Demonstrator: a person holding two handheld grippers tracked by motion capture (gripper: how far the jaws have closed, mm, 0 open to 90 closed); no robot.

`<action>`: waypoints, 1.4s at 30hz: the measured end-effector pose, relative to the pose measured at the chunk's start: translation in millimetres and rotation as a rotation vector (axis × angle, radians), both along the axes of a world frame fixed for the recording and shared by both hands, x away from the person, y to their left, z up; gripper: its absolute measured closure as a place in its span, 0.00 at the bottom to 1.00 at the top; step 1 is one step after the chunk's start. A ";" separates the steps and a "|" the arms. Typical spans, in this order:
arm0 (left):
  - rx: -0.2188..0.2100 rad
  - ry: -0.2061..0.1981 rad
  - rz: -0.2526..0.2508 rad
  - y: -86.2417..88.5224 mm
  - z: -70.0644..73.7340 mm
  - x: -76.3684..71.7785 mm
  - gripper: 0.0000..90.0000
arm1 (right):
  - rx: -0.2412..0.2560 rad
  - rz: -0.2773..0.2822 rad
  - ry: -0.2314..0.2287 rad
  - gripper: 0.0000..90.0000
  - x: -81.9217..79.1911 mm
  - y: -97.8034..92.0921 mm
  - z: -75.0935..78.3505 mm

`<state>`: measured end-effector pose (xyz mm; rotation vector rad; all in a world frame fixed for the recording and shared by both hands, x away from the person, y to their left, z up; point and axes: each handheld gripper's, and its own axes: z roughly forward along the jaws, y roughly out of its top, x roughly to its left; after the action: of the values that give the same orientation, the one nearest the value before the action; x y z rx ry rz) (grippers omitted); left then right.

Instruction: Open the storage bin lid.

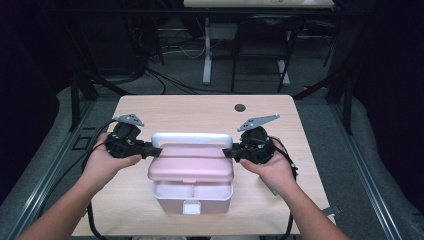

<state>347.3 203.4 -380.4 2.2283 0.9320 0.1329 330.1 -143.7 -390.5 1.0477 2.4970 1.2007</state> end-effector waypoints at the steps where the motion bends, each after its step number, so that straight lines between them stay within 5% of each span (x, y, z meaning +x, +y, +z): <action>1: 0.000 0.001 -0.001 0.4 0.9 0.8 0.79 | 0.003 0.003 -0.002 0.80 0.5 0.2 0.6; 6: -0.057 0.010 0.000 2.3 7.3 2.7 0.78 | 0.009 0.000 -0.012 0.78 2.5 1.4 5.1; 8: -0.012 -0.013 -0.004 -1.2 8.7 1.2 0.78 | 0.047 0.016 0.002 0.78 3.2 1.9 9.2; 10: 0.003 -0.024 0.001 -3.0 10.0 0.6 0.78 | 0.020 0.025 -0.021 0.78 3.1 5.0 12.3; 33: -0.004 -0.017 0.013 -0.6 20.8 10.8 0.79 | -0.034 0.001 -0.042 0.76 16.1 11.9 28.0; 42: -0.044 -0.048 0.020 16.2 23.6 -1.5 0.76 | -0.041 0.007 -0.065 0.77 15.0 11.4 26.6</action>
<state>345.8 219.6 -356.8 2.1664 0.9233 0.1723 345.1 -132.3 -363.9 0.9754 2.4672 1.1610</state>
